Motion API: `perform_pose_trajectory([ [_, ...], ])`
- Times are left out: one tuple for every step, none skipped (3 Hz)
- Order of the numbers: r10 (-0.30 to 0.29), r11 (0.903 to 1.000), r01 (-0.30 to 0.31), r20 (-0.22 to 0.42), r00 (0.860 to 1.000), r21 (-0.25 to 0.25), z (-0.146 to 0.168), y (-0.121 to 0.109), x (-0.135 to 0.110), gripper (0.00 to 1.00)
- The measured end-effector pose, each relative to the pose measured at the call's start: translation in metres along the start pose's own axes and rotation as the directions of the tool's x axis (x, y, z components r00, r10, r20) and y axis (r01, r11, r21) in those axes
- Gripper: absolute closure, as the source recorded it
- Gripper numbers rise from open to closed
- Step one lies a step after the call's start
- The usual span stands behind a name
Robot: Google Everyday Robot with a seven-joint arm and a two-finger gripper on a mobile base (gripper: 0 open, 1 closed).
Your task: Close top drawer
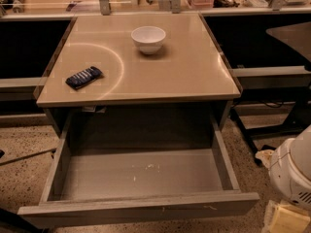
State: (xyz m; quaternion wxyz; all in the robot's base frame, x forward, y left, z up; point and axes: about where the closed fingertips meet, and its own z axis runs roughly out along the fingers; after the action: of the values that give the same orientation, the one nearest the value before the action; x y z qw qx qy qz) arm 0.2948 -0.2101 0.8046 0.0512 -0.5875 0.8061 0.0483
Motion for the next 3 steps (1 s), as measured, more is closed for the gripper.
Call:
perform_pose_trajectory([
  [-0.015, 0.9994, 0.015, 0.014, 1.0, -0.03, 0.018, 0.012, -0.001, 0.0],
  [-0.053, 0.9941, 0.056, 0.028, 0.998, -0.093, 0.056, 0.038, -0.003, 0.0],
  [-0.112, 0.9726, 0.119, 0.044, 0.993, -0.2, 0.102, 0.058, -0.008, 0.0],
])
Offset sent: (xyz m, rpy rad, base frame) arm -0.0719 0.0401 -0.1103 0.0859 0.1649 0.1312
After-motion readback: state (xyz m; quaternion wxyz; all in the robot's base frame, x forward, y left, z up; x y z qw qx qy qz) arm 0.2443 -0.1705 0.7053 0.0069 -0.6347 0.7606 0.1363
